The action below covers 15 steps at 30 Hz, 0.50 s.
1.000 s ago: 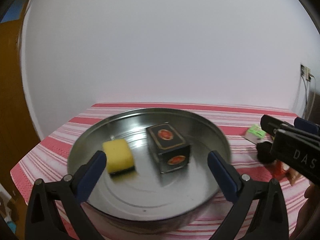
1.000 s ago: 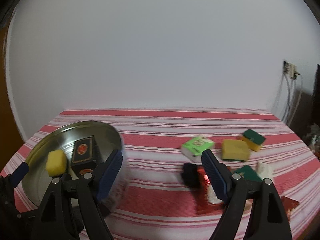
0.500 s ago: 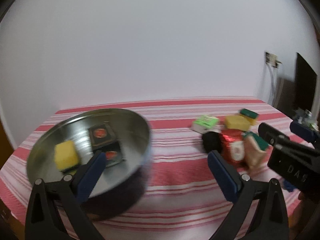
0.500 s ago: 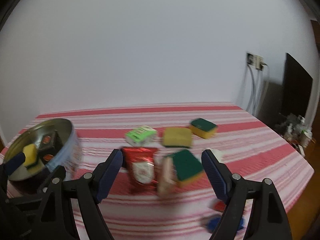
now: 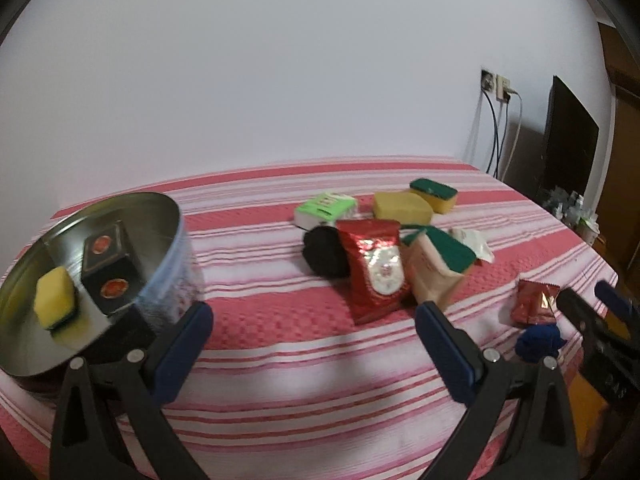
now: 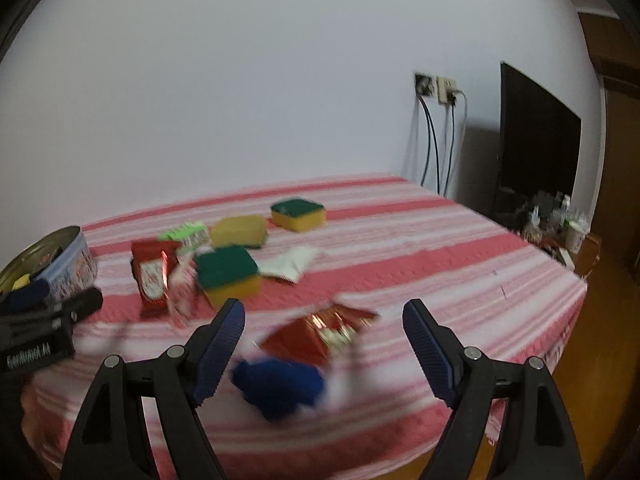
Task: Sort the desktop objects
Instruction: 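Withdraw both grippers from the tin toward the remaining objects, then grasp the red snack packet with the left gripper while the right grasps the blue ball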
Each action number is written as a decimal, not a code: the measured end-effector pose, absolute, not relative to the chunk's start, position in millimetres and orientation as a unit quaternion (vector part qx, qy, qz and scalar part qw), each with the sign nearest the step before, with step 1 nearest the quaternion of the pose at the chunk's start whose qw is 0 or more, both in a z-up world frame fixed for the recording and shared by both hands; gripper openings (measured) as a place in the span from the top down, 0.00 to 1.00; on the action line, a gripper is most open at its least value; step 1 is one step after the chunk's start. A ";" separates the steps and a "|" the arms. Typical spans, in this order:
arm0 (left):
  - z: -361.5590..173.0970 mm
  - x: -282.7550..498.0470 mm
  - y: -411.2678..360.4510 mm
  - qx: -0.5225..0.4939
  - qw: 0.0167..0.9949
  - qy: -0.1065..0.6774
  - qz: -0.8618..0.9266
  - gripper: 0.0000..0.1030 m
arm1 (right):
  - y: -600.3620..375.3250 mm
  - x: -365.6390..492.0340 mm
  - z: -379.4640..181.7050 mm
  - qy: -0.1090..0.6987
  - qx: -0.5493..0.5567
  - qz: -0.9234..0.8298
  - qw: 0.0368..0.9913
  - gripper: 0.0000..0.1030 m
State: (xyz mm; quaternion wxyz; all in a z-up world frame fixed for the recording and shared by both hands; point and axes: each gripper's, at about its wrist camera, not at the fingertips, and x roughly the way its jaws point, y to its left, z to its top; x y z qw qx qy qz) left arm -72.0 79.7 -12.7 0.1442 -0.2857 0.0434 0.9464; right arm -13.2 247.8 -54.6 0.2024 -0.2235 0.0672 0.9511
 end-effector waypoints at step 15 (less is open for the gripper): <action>-25.5 -87.2 94.5 -0.322 0.139 0.035 0.936 0.01 | 256.3 -21.9 -89.4 0.151 -0.260 0.948 0.106 0.19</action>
